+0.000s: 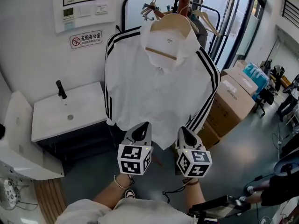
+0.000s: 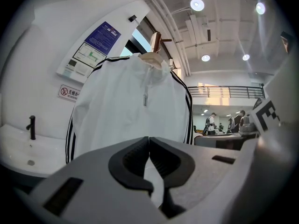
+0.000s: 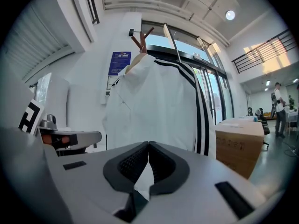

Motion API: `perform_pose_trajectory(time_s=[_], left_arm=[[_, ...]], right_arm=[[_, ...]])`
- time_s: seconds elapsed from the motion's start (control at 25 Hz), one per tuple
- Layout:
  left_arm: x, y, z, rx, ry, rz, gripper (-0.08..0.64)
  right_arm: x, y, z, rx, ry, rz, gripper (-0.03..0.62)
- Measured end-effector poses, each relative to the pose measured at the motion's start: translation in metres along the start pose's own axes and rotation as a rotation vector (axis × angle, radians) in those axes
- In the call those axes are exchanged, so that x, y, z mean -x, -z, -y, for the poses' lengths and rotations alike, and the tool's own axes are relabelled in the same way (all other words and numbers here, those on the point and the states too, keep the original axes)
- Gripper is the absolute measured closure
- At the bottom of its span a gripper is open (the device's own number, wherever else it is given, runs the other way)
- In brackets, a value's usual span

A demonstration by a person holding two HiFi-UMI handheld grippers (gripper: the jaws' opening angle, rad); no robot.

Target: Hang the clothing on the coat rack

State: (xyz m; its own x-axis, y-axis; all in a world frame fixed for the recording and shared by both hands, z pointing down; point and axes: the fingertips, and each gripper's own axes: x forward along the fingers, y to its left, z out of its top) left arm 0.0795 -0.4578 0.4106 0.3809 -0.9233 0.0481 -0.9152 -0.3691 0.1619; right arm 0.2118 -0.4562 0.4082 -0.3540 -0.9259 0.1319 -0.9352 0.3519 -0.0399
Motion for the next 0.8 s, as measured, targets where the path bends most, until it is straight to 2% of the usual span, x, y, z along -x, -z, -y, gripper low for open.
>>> perform_pose_trajectory(time_s=[0.2, 0.4, 0.6, 0.8], left_arm=[[0.007, 0.008, 0.003, -0.006, -0.060, -0.021, 0.551], [0.009, -0.004, -0.001, -0.038, -0.093, 0.008, 0.551], [0.008, -0.005, -0.010, -0.041, -0.100, -0.003, 0.551], [0.006, -0.005, -0.020, -0.037, -0.114, 0.000, 0.551]], right_arm=[[0.008, 0.010, 0.008, 0.010, -0.032, -0.029, 0.568], [0.000, 0.009, 0.003, 0.028, -0.053, -0.003, 0.568], [-0.008, 0.018, 0.001, -0.009, -0.037, -0.002, 0.568], [-0.019, 0.018, -0.005, -0.030, -0.057, 0.000, 0.568]])
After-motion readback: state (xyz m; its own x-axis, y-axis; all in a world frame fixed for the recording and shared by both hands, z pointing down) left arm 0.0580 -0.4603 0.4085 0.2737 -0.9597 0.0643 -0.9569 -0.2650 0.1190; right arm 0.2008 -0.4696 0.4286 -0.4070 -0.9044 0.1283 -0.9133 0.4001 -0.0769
